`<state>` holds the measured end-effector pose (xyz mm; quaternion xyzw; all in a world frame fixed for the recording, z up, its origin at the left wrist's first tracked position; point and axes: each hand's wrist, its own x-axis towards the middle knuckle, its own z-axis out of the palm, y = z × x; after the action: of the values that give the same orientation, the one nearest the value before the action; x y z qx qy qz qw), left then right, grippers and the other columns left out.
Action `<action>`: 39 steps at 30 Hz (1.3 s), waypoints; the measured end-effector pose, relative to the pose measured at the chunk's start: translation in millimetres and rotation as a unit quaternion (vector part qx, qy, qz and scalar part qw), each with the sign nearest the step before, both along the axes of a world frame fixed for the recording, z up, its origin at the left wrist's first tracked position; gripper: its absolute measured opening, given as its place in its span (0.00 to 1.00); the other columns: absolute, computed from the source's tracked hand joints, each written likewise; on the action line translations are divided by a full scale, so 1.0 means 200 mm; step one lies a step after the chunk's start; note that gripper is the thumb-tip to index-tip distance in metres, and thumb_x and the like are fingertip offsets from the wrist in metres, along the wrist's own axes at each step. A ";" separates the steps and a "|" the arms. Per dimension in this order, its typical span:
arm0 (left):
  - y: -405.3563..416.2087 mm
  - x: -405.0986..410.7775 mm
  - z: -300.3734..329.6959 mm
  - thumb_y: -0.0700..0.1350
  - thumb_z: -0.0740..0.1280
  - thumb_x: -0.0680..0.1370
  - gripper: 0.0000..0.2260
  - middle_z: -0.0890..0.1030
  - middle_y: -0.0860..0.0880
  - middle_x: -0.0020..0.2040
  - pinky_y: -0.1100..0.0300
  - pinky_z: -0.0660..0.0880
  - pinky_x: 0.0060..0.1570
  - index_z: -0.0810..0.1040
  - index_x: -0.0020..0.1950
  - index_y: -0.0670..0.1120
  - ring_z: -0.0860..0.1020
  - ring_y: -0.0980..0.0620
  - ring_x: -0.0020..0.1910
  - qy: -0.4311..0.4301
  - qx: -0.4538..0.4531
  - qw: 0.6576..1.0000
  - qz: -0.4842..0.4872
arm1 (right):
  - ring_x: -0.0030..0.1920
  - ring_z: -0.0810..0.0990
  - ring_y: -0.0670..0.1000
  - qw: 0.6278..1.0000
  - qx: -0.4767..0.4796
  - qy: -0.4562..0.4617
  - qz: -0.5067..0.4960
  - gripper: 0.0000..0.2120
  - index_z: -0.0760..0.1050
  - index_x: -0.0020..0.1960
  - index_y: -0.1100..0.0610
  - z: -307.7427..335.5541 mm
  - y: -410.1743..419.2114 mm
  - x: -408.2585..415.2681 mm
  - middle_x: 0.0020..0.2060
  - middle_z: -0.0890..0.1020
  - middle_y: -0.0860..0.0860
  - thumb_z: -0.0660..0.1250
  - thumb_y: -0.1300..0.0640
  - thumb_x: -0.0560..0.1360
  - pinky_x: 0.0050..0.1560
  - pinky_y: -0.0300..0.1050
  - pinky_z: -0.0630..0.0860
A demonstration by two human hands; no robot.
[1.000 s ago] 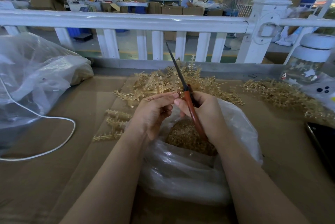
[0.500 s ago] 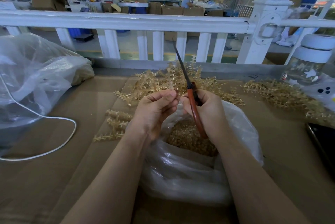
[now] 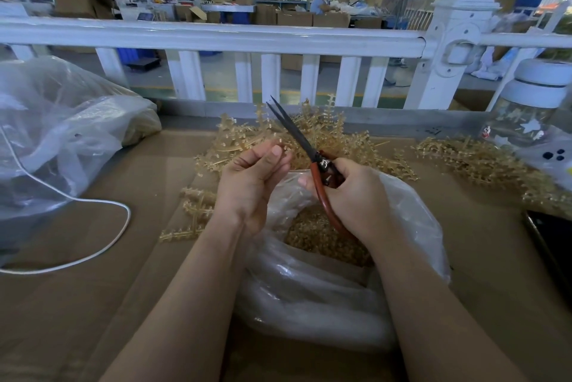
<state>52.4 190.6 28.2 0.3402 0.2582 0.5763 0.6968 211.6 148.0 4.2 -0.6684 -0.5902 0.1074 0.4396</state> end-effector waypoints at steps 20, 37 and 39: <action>0.00 -0.01 0.01 0.31 0.65 0.77 0.07 0.83 0.50 0.36 0.65 0.80 0.43 0.79 0.45 0.41 0.81 0.56 0.36 0.011 0.036 0.998 0.043 | 0.43 0.77 0.43 0.991 0.007 -0.131 -0.006 0.25 0.76 0.55 0.48 0.01 -0.02 -0.01 0.43 0.80 0.40 0.68 0.29 0.70 0.39 0.35 0.72; -0.01 -0.01 0.01 0.31 0.65 0.77 0.06 0.84 0.50 0.37 0.64 0.79 0.46 0.79 0.47 0.40 0.80 0.55 0.37 0.033 0.058 0.996 0.061 | 0.34 0.74 0.39 0.983 0.020 -0.175 -0.048 0.28 0.77 0.46 0.47 0.01 -0.02 -0.01 0.34 0.79 0.39 0.63 0.22 0.67 0.33 0.34 0.71; -0.01 -0.02 0.01 0.31 0.65 0.77 0.06 0.84 0.50 0.37 0.65 0.79 0.45 0.79 0.46 0.40 0.81 0.56 0.37 0.030 0.063 0.996 0.058 | 0.34 0.76 0.41 0.983 0.021 -0.178 -0.048 0.30 0.78 0.46 0.47 0.01 -0.02 -0.01 0.34 0.80 0.40 0.61 0.22 0.66 0.34 0.35 0.72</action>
<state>49.1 188.4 31.0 0.3847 0.2615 0.6201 0.6317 208.8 143.5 6.8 -0.6947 -0.6287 -0.0472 0.3463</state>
